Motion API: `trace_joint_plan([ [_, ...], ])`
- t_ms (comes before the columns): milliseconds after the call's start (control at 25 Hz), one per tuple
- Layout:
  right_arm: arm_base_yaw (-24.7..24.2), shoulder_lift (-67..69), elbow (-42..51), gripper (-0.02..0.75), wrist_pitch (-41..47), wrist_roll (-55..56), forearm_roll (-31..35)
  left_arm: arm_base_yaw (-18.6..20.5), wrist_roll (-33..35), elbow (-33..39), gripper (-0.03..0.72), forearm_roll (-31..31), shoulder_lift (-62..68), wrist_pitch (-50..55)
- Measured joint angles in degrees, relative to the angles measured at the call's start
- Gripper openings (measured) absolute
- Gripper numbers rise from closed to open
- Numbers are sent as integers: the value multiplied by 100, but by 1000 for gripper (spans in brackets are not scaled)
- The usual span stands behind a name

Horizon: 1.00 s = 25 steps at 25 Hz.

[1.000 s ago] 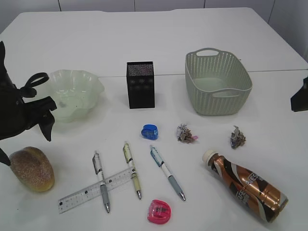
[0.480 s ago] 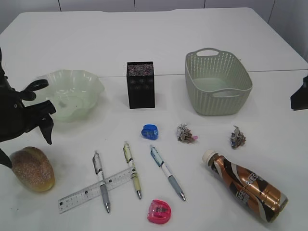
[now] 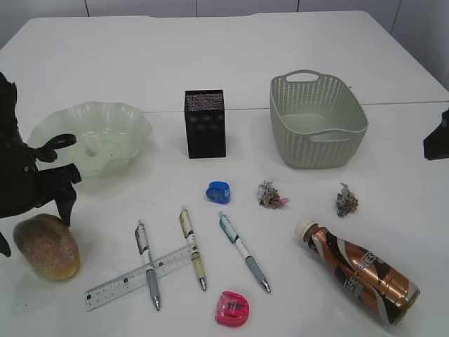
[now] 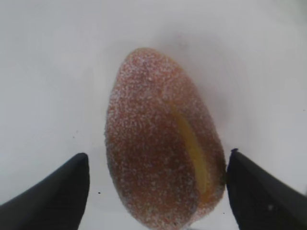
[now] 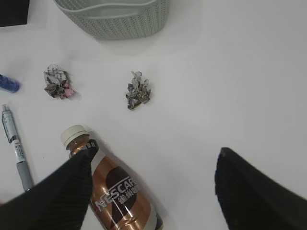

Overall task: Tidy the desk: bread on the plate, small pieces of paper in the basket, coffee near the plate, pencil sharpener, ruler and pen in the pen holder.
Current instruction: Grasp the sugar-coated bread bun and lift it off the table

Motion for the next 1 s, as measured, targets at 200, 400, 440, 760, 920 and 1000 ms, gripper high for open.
trace_joint_plan([
  [200, 0, 0, 0, 584, 0, 0, 0, 0, 167, -13, 650, -87, 245, -253],
  [400, 0, 0, 0, 584, 0, 0, 0, 0, 202, -13, 614, -122, 465, -258],
  [440, 0, 0, 0, 584, 0, 0, 0, 0, 202, -13, 597, -133, 492, -245],
  [760, 0, 0, 0, 585, 0, 0, 0, 0, 213, -13, 491, -133, 492, 31],
  [920, 0, 0, 0, 584, 0, 0, 0, 0, 213, -13, 487, -9, 456, 109],
  [1000, 0, 0, 0, 584, 0, 0, 0, 0, 213, -13, 486, 64, 320, 36],
])
